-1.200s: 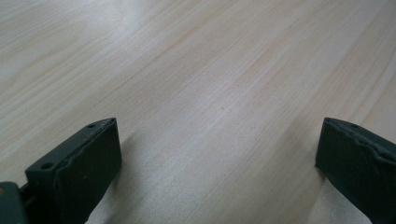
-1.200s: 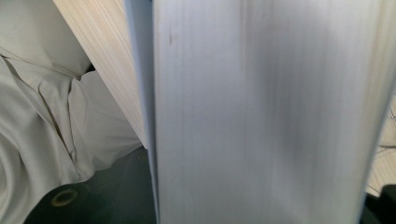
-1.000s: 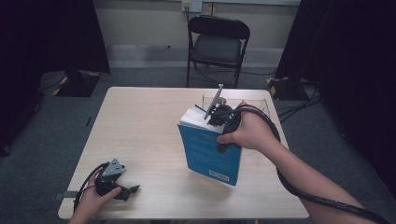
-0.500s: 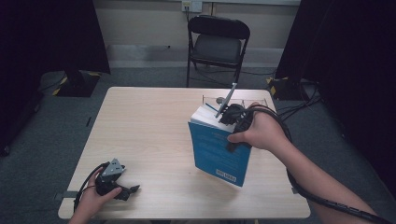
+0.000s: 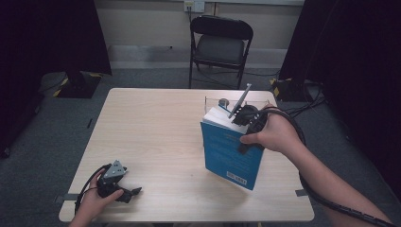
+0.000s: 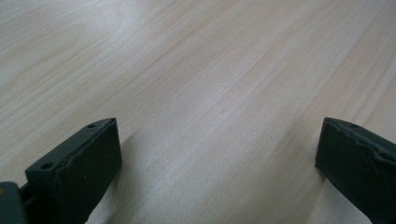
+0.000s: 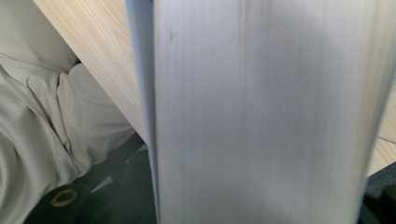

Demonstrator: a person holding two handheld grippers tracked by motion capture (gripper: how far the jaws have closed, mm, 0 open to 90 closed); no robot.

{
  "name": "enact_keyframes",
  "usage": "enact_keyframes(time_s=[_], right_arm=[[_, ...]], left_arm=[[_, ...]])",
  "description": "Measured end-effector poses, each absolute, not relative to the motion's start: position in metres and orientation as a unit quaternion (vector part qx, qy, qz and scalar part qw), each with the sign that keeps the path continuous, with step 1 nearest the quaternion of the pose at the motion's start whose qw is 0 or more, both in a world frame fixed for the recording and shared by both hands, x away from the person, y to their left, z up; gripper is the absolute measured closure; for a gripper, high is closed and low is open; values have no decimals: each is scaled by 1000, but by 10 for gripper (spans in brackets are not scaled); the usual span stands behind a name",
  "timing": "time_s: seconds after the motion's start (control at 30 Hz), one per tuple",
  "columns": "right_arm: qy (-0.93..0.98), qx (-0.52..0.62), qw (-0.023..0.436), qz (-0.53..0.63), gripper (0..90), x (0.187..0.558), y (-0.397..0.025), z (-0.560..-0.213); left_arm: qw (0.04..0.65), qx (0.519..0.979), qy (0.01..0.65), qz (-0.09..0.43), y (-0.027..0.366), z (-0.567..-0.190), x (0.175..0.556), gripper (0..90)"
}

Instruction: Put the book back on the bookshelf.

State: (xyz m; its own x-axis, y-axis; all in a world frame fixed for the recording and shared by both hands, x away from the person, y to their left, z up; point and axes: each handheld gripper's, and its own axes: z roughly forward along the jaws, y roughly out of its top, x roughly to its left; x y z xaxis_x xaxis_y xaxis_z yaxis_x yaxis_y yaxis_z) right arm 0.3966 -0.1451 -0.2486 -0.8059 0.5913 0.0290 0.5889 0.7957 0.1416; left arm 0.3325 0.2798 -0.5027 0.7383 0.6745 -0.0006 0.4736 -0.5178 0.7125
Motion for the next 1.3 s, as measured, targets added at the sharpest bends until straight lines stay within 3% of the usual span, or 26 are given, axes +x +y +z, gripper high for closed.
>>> enact_keyframes(time_s=[1.3], right_arm=[[910,407,14,71,617,392,-226,-245]], left_arm=[[362,859,335,138,279,-503,333,0]])
